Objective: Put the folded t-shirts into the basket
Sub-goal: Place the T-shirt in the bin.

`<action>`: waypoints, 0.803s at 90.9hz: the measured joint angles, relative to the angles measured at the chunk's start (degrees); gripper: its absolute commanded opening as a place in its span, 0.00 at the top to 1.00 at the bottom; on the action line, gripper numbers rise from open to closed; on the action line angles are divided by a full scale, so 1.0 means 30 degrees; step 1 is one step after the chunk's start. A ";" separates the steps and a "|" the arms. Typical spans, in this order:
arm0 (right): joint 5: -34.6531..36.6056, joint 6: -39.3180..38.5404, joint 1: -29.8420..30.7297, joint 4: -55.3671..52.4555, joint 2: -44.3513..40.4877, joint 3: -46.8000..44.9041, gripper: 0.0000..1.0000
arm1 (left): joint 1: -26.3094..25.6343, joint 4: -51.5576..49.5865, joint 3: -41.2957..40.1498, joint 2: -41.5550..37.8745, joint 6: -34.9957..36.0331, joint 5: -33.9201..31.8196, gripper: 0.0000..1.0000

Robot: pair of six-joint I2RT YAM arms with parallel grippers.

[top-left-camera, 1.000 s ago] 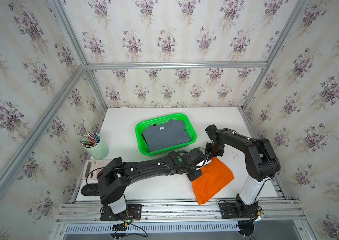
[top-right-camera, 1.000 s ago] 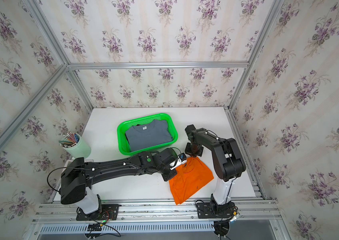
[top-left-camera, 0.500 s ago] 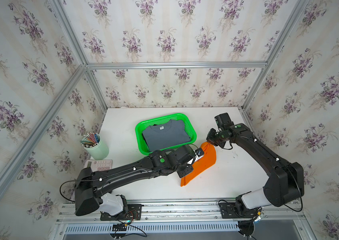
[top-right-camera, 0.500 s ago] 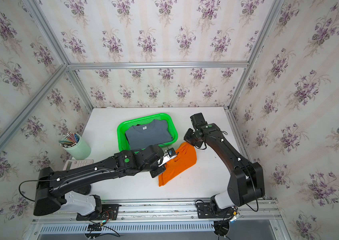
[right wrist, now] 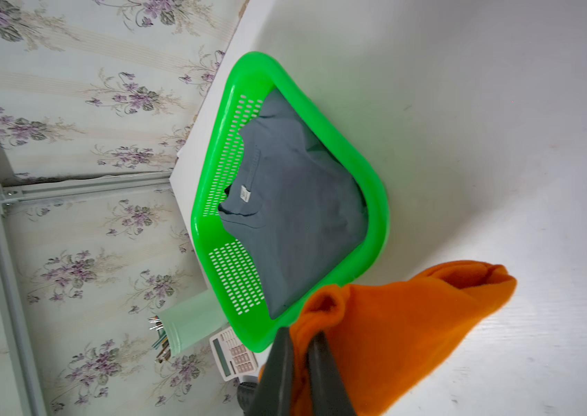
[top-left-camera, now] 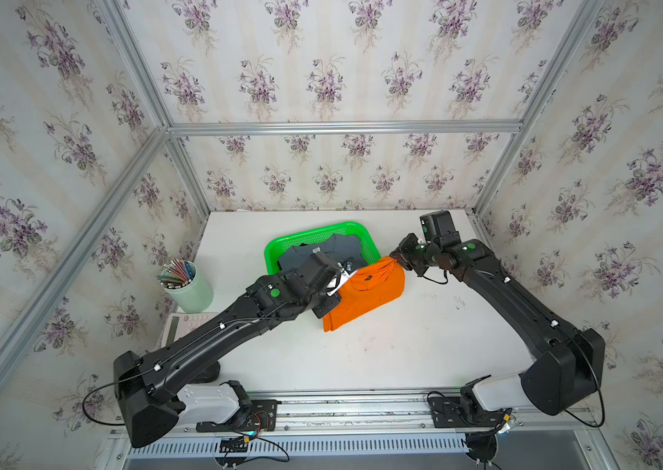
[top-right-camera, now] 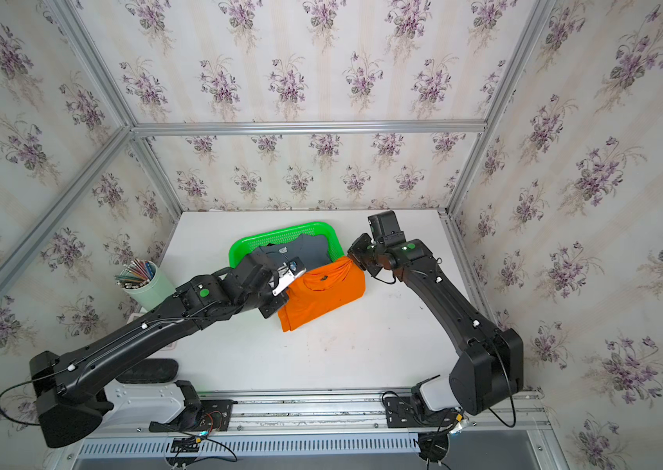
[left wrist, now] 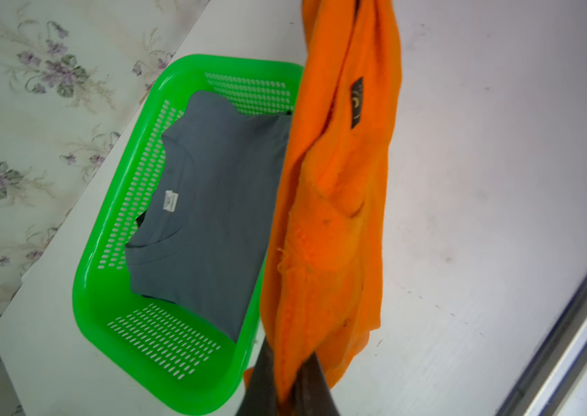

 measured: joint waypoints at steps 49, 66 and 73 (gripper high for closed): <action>0.0685 0.2441 0.1056 0.2725 0.4743 0.4167 1.00 | 0.5996 0.1268 0.0036 0.0809 0.0364 0.1311 1.00; 0.0466 0.2907 0.1078 0.3111 0.6142 0.5049 1.00 | 0.7206 0.1537 0.0408 0.1676 0.0503 0.1617 1.00; 0.0466 0.2965 0.1078 0.3315 0.6666 0.5370 1.00 | 0.7723 0.1705 0.0488 0.2135 0.0510 0.1821 1.00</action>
